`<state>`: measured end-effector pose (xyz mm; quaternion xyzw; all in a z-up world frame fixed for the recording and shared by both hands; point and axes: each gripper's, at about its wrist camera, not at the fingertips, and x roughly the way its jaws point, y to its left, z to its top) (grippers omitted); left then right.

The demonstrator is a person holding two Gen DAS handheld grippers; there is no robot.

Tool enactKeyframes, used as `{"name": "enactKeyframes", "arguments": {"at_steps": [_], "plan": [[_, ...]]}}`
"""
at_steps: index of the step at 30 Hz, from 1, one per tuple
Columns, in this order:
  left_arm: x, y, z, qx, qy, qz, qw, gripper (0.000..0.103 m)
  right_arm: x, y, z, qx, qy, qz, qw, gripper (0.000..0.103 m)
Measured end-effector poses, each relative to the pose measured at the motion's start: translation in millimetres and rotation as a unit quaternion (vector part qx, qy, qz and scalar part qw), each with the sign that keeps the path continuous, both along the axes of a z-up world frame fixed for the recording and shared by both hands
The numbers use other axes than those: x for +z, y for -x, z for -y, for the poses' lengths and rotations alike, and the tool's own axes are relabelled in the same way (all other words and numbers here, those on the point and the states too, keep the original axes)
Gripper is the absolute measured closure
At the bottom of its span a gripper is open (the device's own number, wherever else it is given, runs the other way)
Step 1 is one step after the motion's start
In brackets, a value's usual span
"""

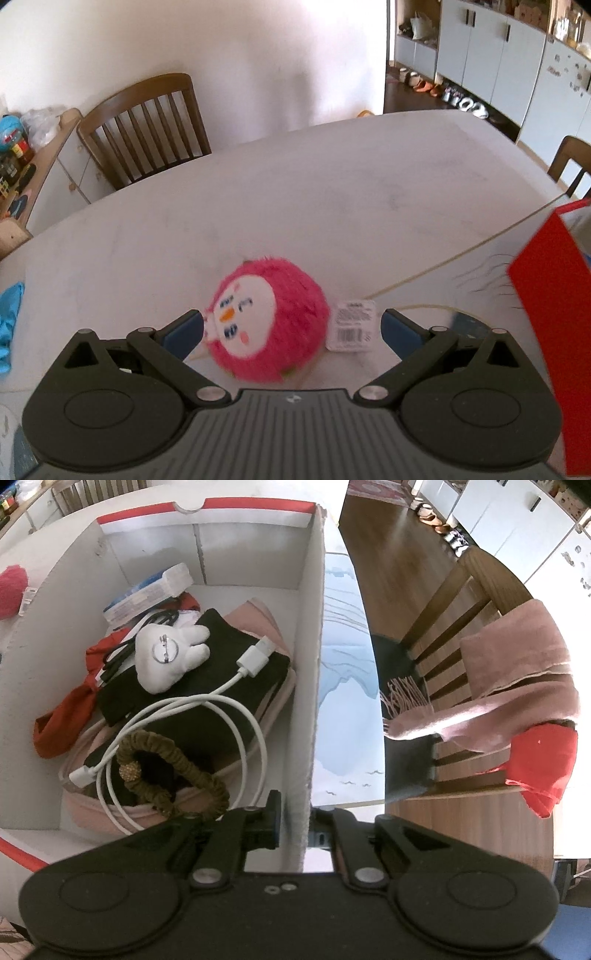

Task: Organize objects
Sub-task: 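Move the left gripper back over the pink fluffy plush ball, then close the left gripper on the pink fluffy plush ball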

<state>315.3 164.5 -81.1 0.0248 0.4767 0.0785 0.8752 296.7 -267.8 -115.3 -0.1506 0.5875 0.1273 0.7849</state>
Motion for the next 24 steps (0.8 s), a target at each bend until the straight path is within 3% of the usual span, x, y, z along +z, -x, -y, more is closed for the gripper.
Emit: {"name": "enactKeyframes", "arguments": {"at_steps": [7, 12, 18, 24], "plan": [[-29, -26, -25, 0.023, -0.004, -0.037, 0.9991, 0.0, -3, 0, -1, -0.009, 0.002, -0.005, 1.0, 0.095], [-44, -32, -39, 0.037, 0.032, -0.051, 0.9975, 0.0, -8, 1, -1, -0.014, 0.006, -0.014, 1.0, 0.095], [-52, -35, -36, 0.038, 0.033, -0.055, 0.9972, 0.002, -10, 1, -2, -0.015, 0.009, -0.017, 1.0, 0.095], [-50, -31, -33, 0.047, 0.036, -0.05, 0.997, 0.013, -10, 0, -3, -0.016, 0.01, -0.014, 1.0, 0.096]]}}
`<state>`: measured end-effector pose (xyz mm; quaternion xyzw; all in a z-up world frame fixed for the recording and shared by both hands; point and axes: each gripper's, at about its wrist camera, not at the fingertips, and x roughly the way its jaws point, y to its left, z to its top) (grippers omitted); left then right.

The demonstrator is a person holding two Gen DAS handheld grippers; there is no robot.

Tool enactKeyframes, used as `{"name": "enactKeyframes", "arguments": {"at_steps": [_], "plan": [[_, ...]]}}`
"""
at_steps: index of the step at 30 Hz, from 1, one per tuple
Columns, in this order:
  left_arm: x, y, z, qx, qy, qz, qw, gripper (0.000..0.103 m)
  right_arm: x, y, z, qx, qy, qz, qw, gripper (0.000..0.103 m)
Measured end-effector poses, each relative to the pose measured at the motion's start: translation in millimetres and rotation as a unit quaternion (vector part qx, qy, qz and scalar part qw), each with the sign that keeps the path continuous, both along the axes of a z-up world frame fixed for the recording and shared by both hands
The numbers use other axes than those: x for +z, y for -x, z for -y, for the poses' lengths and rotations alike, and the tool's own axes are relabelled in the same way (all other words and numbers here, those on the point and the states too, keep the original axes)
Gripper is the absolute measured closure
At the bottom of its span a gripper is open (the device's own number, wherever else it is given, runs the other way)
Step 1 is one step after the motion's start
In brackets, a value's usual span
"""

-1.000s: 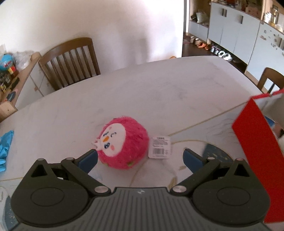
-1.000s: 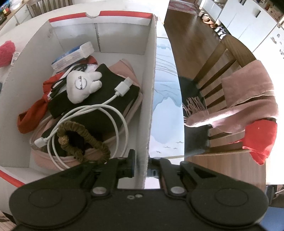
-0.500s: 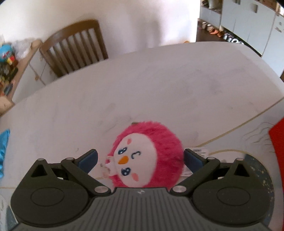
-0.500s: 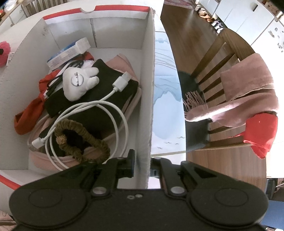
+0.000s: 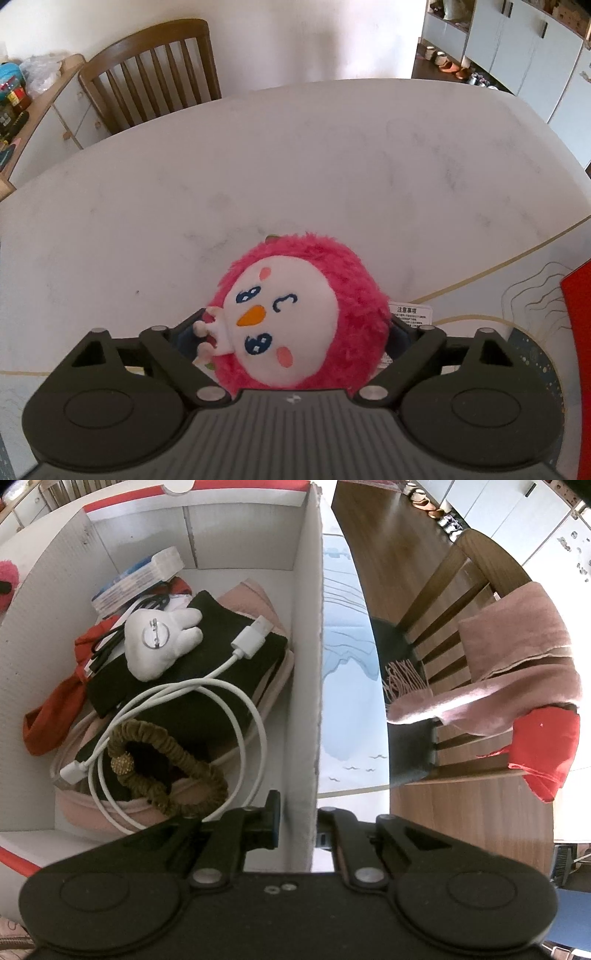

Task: Organize objects
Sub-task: 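Close the left gripper on the pink fluffy plush ball, then lift the plush ball with the left gripper and carry it into the box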

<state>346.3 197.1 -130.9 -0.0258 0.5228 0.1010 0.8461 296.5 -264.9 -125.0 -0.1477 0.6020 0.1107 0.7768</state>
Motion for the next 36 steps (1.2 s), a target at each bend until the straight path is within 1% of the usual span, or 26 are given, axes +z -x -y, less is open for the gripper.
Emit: {"name": "enactKeyframes", "arguments": {"at_steps": [2, 5, 12, 22, 25, 30, 36], "plan": [[3, 3, 2, 0.002, 0.0, 0.003, 1.0, 0.018, 0, -1, 0, -0.002, 0.0, 0.003, 1.0, 0.097], [8, 6, 4, 0.005, 0.0, 0.002, 1.0, 0.021, 1, 2, -1, 0.002, 0.001, 0.009, 1.0, 0.097], [31, 28, 19, -0.008, 0.006, 0.021, 0.9997, 0.022, 4, 4, -2, 0.01, 0.005, 0.013, 1.0, 0.097], [86, 77, 63, -0.054, 0.011, 0.056, 0.9969, 0.022, 6, 8, -3, 0.03, 0.004, 0.017, 0.999, 0.097], [100, 91, 83, -0.071, 0.007, 0.062, 0.9955, 0.022, 7, 9, -2, 0.034, 0.002, 0.018, 0.999, 0.097], [120, 107, 118, -0.109, 0.011, 0.071, 0.9915, 0.022, 7, 9, -1, 0.04, -0.004, 0.02, 0.999, 0.098], [138, 121, 173, -0.172, 0.019, 0.08, 0.9817, 0.022, 6, 10, 0, 0.048, -0.01, 0.02, 0.999, 0.098]]}}
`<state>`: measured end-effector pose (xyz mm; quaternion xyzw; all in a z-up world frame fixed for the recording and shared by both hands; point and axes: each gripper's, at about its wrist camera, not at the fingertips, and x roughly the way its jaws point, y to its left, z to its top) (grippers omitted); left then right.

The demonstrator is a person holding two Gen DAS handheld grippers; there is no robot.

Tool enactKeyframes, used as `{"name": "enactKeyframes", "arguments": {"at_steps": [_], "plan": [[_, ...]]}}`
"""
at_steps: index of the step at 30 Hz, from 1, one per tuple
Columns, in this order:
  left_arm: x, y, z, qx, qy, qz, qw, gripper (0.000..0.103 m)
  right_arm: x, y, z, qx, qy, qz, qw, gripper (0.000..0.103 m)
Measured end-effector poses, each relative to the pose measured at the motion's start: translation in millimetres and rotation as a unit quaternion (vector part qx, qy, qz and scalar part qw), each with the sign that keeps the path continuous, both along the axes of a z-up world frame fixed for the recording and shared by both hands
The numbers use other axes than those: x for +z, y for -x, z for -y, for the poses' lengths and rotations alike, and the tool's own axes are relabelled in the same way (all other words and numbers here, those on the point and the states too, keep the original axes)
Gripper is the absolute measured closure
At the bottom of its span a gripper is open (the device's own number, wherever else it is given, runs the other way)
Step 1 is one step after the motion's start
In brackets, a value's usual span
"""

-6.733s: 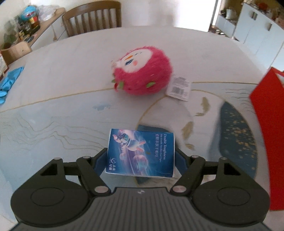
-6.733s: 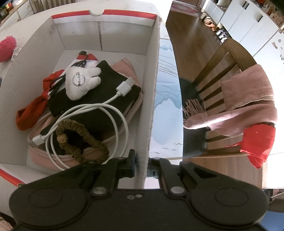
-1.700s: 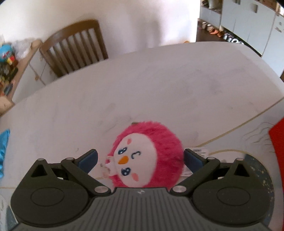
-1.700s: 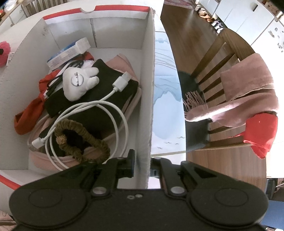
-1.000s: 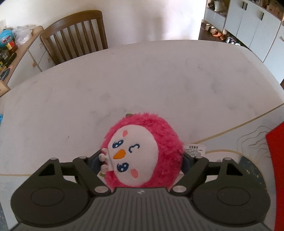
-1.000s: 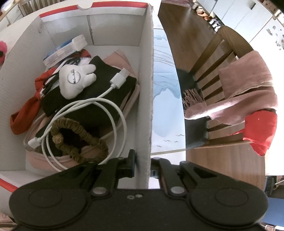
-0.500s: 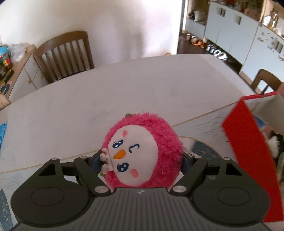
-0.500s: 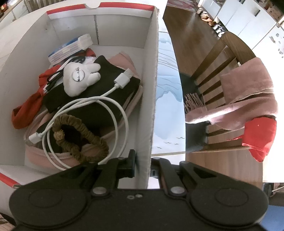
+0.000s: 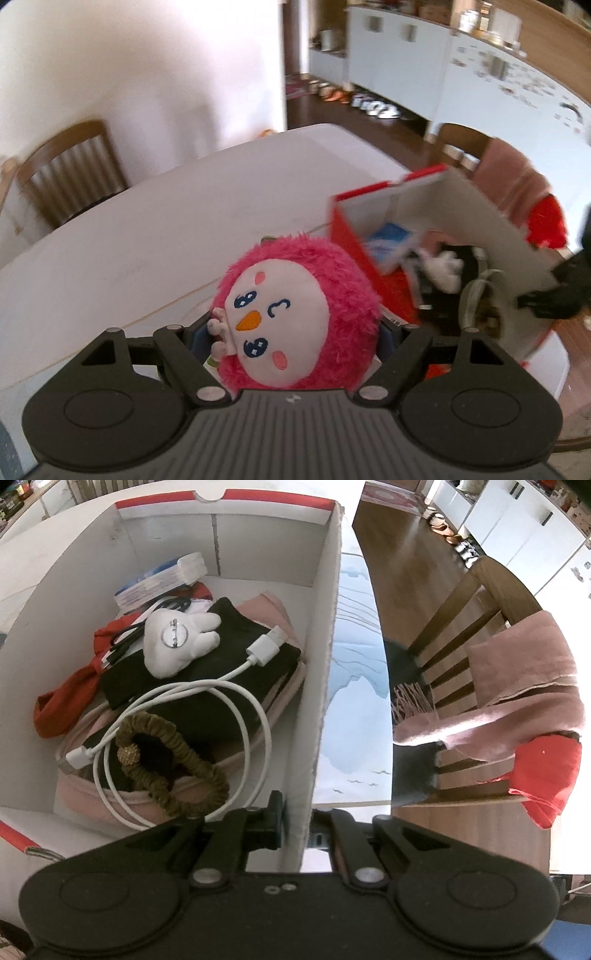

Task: Organize objects
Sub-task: 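Lift the plush ball with the left gripper and carry it into the box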

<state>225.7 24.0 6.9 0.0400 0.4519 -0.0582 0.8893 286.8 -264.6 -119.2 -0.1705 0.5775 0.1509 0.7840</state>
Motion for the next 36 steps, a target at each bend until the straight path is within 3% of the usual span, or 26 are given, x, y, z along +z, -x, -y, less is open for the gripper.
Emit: {"name": "enactKeyframes", "arguments": {"at_steps": [13, 26, 36], "plan": [[-1, -6, 115, -0.117, 0.007, 0.0, 0.9931, 0.022, -2, -1, 3, 0.012, -0.009, 0.001, 1.0, 0.098], [-47, -28, 169, -0.146, -0.017, -0.031, 0.9887, 0.022, 0, -2, 4, 0.019, -0.019, 0.003, 1.0, 0.099], [-81, -41, 179, -0.137, -0.036, -0.058, 0.9883, 0.021, -1, -3, 6, 0.025, -0.024, 0.003, 0.999, 0.099]]}}
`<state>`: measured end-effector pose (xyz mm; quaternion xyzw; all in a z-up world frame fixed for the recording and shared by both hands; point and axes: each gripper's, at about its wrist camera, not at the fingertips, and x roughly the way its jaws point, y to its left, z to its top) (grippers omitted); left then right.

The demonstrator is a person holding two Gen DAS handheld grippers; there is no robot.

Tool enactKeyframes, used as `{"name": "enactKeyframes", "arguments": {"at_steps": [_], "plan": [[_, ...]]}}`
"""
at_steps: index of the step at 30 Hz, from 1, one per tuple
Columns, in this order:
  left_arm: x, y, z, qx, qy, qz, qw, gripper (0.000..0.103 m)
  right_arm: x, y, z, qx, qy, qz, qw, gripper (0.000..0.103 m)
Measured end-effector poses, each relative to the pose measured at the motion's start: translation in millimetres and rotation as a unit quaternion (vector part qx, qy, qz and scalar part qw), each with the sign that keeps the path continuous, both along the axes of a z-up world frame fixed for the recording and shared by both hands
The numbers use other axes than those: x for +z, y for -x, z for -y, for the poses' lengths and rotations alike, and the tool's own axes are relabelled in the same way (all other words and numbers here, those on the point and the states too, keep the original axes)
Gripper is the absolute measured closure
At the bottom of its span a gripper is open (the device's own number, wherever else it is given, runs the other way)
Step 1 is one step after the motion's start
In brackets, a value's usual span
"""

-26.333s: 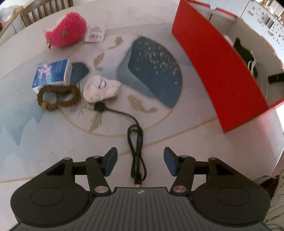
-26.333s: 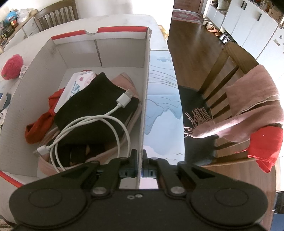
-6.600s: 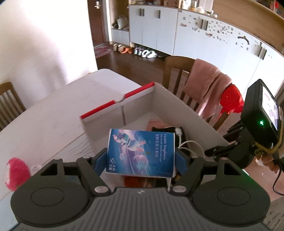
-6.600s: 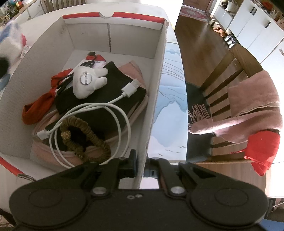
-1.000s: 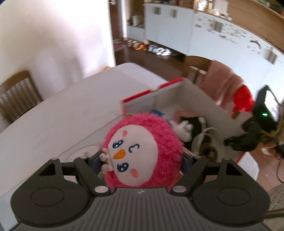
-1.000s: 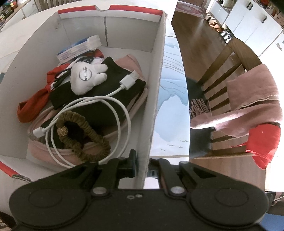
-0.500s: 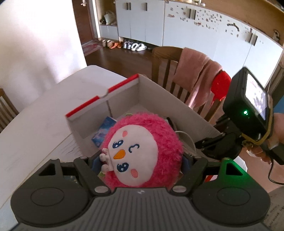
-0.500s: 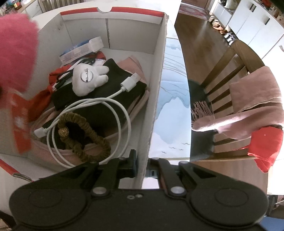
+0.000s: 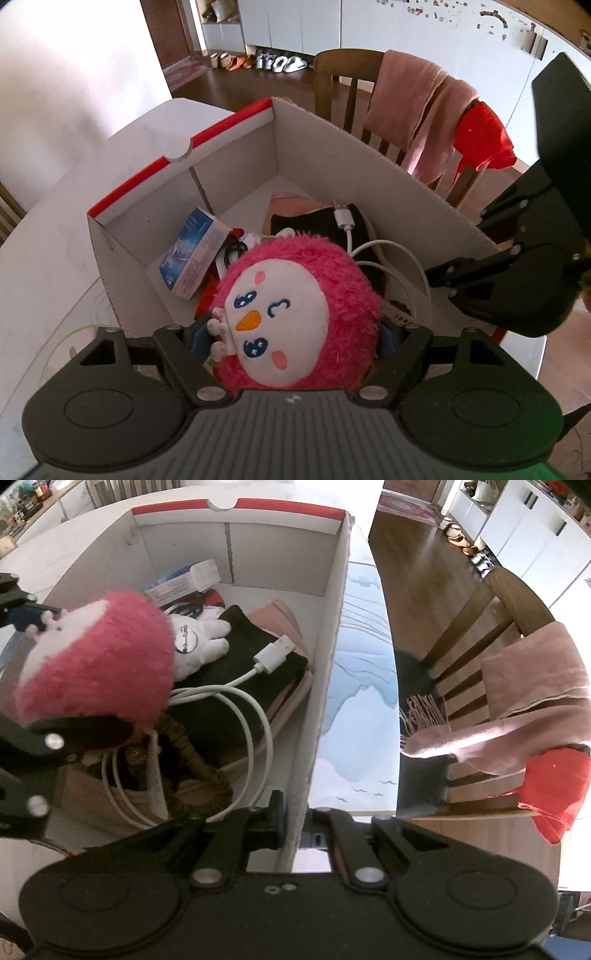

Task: Organize objects
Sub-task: 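Lift the plush ball with the left gripper and carry it into the box, then open the left gripper to drop the plush ball onto the cable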

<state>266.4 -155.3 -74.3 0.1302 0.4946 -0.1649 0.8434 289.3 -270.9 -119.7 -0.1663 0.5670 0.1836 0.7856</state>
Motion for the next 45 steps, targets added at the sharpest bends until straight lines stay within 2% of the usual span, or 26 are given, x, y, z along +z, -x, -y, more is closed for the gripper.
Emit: {"name": "enactKeyframes", "arguments": {"at_steps": [8, 18, 23, 34, 45], "plan": [[-9, -3, 2, 0.005, -0.005, -0.009, 0.9999, 0.018, 1, -1, 2, 0.001, -0.003, -0.002, 1.0, 0.099], [-9, -2, -2, 0.012, 0.01, -0.02, 0.9997, 0.012, 1, 0, 2, 0.007, -0.005, -0.002, 1.0, 0.098], [-6, 6, -8, 0.031, 0.015, -0.019, 0.9992, 0.011, 1, 1, 3, 0.012, -0.007, -0.001, 1.0, 0.098], [24, 31, -17, 0.076, 0.022, 0.015, 0.9968, 0.003, 2, 3, 5, 0.04, -0.011, 0.0, 0.999, 0.097], [56, 47, -16, 0.102, 0.024, 0.047, 0.9933, 0.003, 4, 1, 9, 0.056, -0.019, -0.002, 0.998, 0.095]]}}
